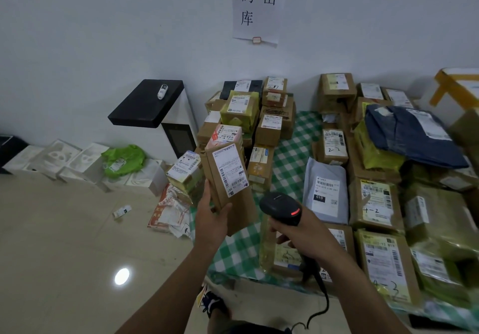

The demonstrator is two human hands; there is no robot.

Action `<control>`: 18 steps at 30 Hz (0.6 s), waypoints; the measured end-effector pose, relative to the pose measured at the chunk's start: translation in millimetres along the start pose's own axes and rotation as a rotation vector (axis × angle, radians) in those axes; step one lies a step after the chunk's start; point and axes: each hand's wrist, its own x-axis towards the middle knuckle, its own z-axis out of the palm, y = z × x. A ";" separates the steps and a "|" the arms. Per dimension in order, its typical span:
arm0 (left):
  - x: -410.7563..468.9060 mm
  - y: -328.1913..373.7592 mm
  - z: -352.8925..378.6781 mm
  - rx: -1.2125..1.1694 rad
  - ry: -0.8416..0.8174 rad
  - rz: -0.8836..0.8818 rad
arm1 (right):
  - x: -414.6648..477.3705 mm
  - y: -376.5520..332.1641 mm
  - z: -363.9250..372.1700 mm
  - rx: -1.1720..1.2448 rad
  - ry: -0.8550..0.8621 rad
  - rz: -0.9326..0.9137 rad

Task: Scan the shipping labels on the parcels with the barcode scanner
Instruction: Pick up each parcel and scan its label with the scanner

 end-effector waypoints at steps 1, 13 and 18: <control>0.5 4.7 0.9 -0.022 -0.002 0.026 | 0.6 1.5 -3.0 0.016 0.021 0.006; 1.2 35.2 55.9 -0.240 -0.521 -0.208 | -3.4 36.7 -52.7 0.128 0.256 0.097; -25.7 15.7 68.3 -0.239 -0.645 -0.400 | -4.2 52.6 -55.2 0.126 0.281 0.153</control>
